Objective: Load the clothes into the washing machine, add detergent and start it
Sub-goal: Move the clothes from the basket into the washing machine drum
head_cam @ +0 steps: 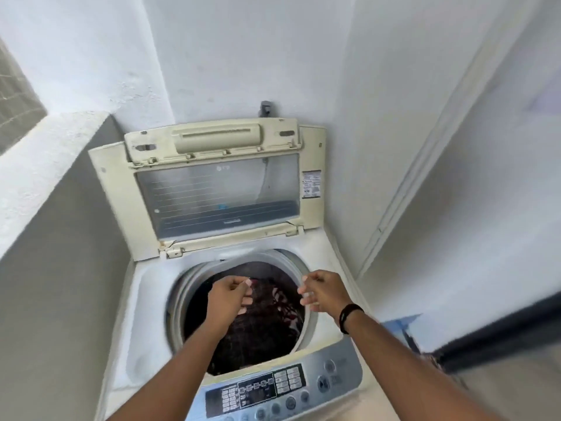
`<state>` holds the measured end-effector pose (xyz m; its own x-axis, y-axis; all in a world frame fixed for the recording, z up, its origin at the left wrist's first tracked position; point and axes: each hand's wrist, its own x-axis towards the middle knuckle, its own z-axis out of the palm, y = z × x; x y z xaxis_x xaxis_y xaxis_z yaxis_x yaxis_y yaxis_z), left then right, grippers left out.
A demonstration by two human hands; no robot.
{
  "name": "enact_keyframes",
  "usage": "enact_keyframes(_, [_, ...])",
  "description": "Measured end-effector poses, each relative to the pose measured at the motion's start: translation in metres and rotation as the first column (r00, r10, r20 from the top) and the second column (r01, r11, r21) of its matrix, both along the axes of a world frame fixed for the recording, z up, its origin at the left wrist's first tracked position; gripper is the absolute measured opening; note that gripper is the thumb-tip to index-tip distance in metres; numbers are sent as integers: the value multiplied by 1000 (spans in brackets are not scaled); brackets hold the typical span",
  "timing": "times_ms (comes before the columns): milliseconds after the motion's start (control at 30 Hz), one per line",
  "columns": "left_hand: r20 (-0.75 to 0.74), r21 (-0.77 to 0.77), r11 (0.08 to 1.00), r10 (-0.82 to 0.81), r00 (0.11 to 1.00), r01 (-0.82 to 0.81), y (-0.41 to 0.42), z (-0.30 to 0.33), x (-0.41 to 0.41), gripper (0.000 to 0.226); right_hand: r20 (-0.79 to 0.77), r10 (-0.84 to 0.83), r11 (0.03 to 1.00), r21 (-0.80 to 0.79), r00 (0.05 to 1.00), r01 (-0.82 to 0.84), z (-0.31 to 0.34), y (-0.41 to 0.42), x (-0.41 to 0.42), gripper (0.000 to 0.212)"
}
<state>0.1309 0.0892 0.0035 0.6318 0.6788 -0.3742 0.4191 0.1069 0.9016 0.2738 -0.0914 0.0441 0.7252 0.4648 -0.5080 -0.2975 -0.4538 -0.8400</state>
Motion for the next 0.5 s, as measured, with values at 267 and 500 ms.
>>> enact_keyframes(267, [100,-15,950,-310,945,313,-163,26,67,61,1,-443,892,99,897,440,24,-179,-22,14])
enact_keyframes(500, [-5,94,576,-815,579,812,-393,21,59,6,15,-811,579,163,585,799,26,-410,-109,21])
